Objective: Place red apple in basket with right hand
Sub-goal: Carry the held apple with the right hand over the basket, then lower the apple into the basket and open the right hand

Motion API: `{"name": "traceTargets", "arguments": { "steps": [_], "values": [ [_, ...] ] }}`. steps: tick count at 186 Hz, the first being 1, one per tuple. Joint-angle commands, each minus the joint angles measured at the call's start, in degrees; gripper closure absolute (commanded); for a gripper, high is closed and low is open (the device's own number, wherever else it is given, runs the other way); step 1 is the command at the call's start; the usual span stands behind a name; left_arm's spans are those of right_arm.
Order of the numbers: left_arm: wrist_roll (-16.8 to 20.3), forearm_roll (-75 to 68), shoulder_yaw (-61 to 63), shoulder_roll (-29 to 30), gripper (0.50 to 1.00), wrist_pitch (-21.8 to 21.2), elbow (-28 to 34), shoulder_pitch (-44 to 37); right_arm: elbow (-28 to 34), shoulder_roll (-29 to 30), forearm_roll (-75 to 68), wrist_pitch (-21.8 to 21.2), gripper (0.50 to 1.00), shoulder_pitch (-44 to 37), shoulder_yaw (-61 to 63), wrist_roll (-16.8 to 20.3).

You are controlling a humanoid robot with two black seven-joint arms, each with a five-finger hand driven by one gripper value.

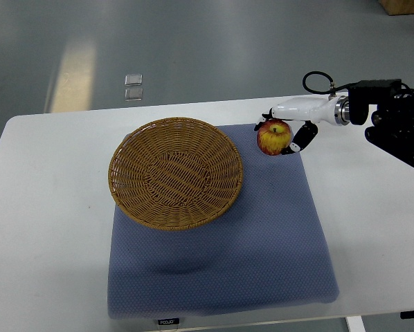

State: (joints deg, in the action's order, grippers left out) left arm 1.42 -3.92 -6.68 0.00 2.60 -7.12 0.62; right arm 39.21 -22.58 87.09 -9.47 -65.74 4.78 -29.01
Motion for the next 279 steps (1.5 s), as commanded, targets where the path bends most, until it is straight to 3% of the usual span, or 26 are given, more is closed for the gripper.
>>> {"name": "traceTargets", "arguments": {
  "steps": [1, 33, 84, 154, 223, 279],
  "values": [
    [0.0, 0.0, 0.0, 0.0, 0.500, 0.0, 0.0, 0.0, 0.0, 0.3, -0.4, -0.2, 0.791, -2.1, 0.5, 0.1],
    [0.0, 0.0, 0.0, 0.0, 0.500, 0.0, 0.0, 0.0, 0.2, 1.5, -0.7, 0.0, 0.791, -6.0, 0.9, 0.3],
    [0.0, 0.0, 0.0, 0.0, 0.500, 0.0, 0.0, 0.0, 0.2, 10.6, -1.9, -0.1, 0.777, -9.4, 1.3, 0.5],
    [0.0, 0.0, 0.0, 0.0, 0.500, 0.0, 0.0, 0.0, -2.2, 21.1, -2.0, -0.3, 0.769, -7.5, 0.8, 0.8],
    [0.0, 0.0, 0.0, 0.0, 0.500, 0.0, 0.0, 0.0, -5.7, 22.6, -1.5, 0.4, 0.765, -3.3, 0.3, 1.1],
    [0.0, 0.0, 0.0, 0.0, 0.500, 0.0, 0.0, 0.0, -6.8, 22.6, -1.5, 1.5, 0.718, -2.2, 0.3, 1.1]
  ]
}}
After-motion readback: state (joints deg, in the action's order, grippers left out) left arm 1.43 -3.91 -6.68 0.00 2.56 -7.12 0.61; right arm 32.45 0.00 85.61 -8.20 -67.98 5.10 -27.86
